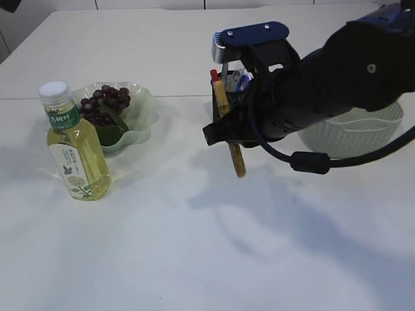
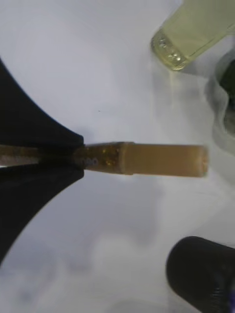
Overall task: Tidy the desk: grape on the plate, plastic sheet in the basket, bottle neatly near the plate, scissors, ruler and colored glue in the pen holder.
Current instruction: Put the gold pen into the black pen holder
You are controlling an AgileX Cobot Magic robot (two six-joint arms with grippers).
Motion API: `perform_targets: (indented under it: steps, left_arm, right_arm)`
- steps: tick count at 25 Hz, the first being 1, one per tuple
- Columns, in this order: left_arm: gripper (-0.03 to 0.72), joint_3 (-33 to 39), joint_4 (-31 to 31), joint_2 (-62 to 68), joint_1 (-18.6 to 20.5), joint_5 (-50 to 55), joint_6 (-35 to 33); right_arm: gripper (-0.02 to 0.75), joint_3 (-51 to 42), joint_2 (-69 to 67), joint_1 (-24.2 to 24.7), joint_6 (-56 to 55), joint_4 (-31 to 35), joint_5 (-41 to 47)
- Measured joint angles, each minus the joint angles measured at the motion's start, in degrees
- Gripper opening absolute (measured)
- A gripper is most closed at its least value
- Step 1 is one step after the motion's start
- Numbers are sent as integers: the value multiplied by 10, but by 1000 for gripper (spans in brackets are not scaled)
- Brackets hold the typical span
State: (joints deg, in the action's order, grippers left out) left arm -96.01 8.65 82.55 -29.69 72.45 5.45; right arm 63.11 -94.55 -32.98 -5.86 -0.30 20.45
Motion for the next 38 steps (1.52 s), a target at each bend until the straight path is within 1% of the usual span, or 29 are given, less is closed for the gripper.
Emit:
perform_targets:
  steps: [5,8,15,18,25,32,38]
  left_arm:
    - [309,0,-1,0,0,0,0]
    - [309,0,-1,0,0,0,0]
    - [309,0,-1,0,0,0,0]
    - [309,0,-1,0,0,0,0]
    - [309,0,-1,0,0,0,0]
    - [309,0,-3,0,0,0,0]
    - [309,0,-3,0,0,0,0]
  right_arm:
    - [82,-4,4,0,0,-49,-76]
    - [83,-3,1,9,0,-63,-130]
    - [82,54,-29,85,1,-65,-255]
    - [83,91,-54,104,1,-63,-294]
    - [83,170,-140,117,1,-63,-325]
    - [83,222,-219,128,1,-63,-329]
    - [83,259,-260,128,1,-63,-327]
